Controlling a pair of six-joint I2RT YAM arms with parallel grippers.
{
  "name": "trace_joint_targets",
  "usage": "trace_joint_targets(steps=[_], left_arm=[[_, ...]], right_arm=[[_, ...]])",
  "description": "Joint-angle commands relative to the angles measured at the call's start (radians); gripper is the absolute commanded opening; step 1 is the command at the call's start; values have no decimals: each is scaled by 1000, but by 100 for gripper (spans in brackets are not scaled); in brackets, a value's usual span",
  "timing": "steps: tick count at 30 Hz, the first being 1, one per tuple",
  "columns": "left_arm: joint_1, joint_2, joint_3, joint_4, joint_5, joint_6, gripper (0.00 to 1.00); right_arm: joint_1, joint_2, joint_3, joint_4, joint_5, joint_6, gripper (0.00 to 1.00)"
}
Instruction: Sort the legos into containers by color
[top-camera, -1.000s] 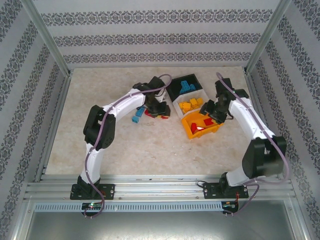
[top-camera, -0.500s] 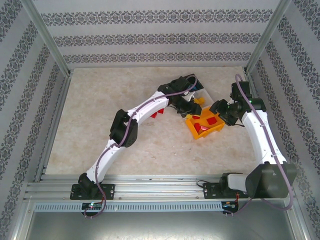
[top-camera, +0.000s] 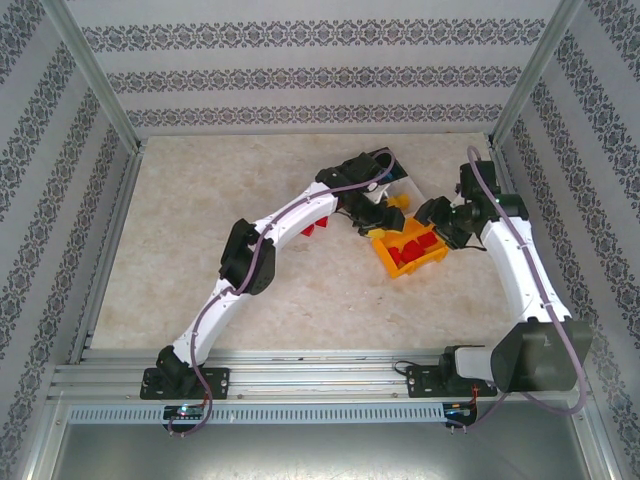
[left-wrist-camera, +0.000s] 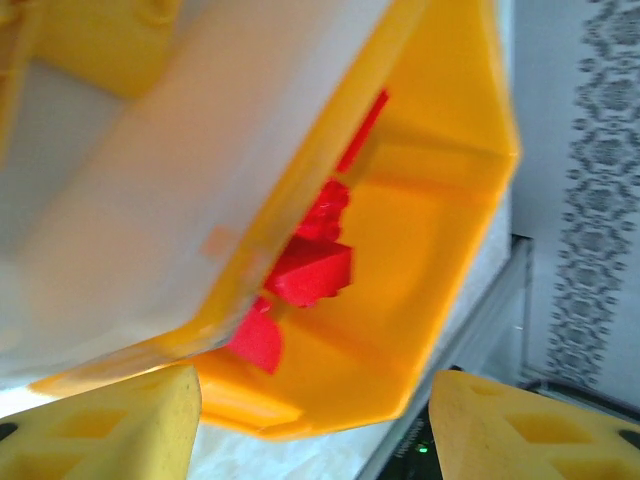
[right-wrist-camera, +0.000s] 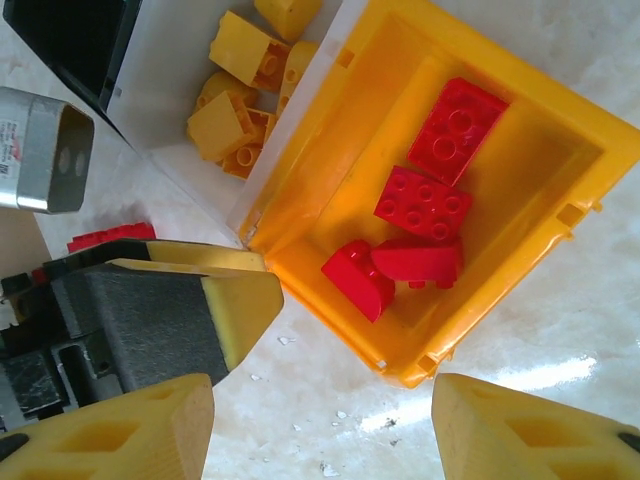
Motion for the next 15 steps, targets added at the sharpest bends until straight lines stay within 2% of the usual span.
trace_joint_targets(steps=[1, 9, 12, 15], left_arm=[[33, -178, -103, -114, -179, 80, 62], [163, -492, -604, 8, -374, 48, 64], [218, -565, -712, -13, -438, 70, 64], [250, -587, -745, -83, -511, 182, 67]], right_arm=[[44, 43, 34, 13, -15, 0, 60], [156, 141, 94, 42, -22, 17, 60], [204, 185, 121, 43, -24, 20, 60], [253, 216, 135, 52, -27, 27, 60]])
